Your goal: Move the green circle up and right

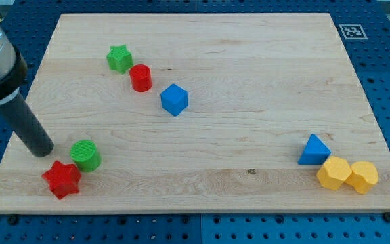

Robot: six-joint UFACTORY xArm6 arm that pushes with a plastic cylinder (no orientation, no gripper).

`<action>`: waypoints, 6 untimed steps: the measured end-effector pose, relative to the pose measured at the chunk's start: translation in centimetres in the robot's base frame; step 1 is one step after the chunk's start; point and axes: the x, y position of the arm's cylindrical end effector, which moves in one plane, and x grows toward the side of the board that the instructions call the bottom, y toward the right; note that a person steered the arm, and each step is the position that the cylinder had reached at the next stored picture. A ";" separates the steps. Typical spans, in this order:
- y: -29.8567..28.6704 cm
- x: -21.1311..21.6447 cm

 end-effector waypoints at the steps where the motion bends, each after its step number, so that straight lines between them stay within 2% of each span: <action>1: 0.3 1.6; 3: 3.7 3.2; 6: 7.7 1.7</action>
